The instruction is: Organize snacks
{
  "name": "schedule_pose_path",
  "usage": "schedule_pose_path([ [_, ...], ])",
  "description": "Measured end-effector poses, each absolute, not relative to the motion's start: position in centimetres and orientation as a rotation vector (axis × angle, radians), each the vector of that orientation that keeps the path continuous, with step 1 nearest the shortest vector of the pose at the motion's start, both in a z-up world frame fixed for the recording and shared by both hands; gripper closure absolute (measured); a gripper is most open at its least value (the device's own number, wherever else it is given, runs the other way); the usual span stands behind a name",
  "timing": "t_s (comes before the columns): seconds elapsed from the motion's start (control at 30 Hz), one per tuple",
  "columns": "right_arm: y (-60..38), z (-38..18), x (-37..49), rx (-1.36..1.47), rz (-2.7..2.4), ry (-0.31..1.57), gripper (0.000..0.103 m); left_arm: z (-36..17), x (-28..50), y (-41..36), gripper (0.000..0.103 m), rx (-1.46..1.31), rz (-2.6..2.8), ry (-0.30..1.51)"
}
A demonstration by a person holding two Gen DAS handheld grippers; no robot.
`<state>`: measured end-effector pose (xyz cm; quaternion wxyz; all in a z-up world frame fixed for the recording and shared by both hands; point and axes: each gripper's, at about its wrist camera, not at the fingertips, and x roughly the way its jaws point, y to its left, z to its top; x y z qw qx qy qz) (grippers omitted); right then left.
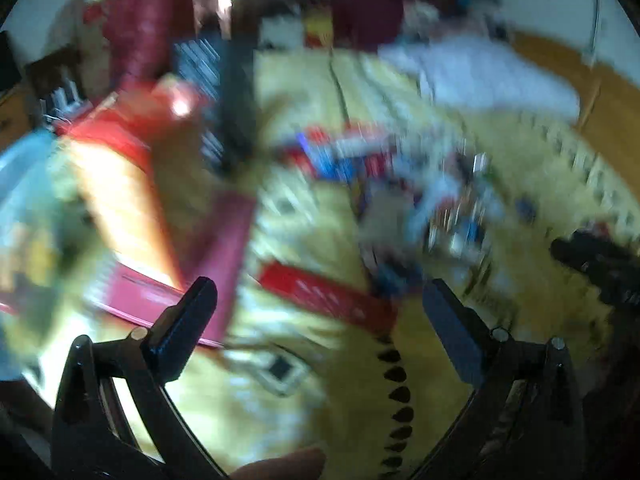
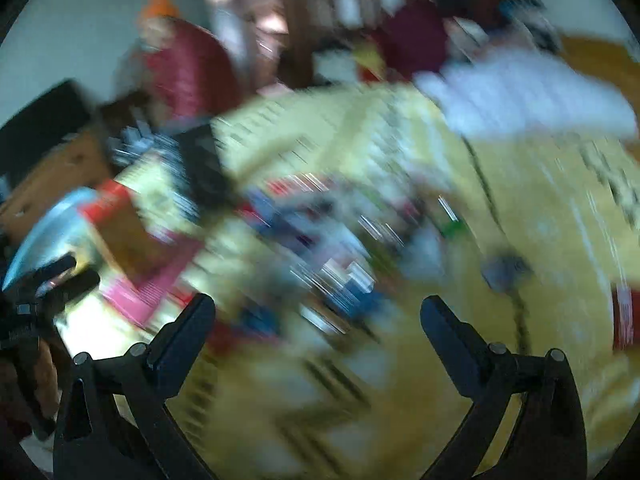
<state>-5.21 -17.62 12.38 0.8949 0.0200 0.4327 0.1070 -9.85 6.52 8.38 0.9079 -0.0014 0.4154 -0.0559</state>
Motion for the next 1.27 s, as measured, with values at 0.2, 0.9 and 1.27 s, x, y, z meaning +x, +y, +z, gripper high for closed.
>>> schedule_pose_path([
  [0.2, -22.5, 4.6, -2.8, 0.049, 0.124, 1.020, 0.000, 2.8, -5.3, 5.8, 0.000, -0.027, 0.004, 0.945],
  [0.9, -22.6, 0.7, 0.1, -0.002, 0.102, 0.995, 0.000, -0.1, -4.2, 4.9, 0.000, 0.010, 0.071, 0.914],
  [1.27, -22.3, 0.6, 0.2, -0.004, 0.102, 0.997, 0.000, -0.1, -4.0, 4.7, 0.000, 0.014, 0.072, 0.915],
])
